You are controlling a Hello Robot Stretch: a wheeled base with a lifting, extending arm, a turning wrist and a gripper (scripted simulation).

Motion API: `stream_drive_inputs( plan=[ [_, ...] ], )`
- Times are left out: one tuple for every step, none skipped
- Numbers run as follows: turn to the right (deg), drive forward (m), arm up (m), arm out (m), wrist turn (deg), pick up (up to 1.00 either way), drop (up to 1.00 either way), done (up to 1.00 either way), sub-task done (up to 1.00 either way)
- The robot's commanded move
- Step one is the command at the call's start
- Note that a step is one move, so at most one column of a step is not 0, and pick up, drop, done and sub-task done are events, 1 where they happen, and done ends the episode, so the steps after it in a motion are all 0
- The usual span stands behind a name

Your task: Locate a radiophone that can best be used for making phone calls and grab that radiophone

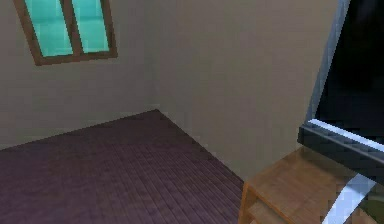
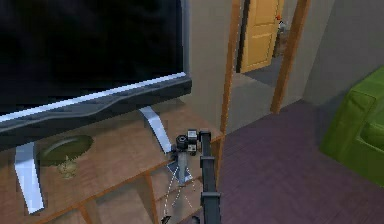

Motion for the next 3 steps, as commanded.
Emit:
stream_drive_inputs(
  plan=[
    [0.0, 0.00, 0.00, 0.00, 45.0, 0.00, 0.00, 0.00, 0.00],
    [0.0, 0.00, 0.00, 0.00, 45.0, 0.00, 0.00, 0.00, 0.00],
    [0.0, 0.00, 0.00, 0.00, 45.0, 0.00, 0.00, 0.00, 0.00]
  ],
)
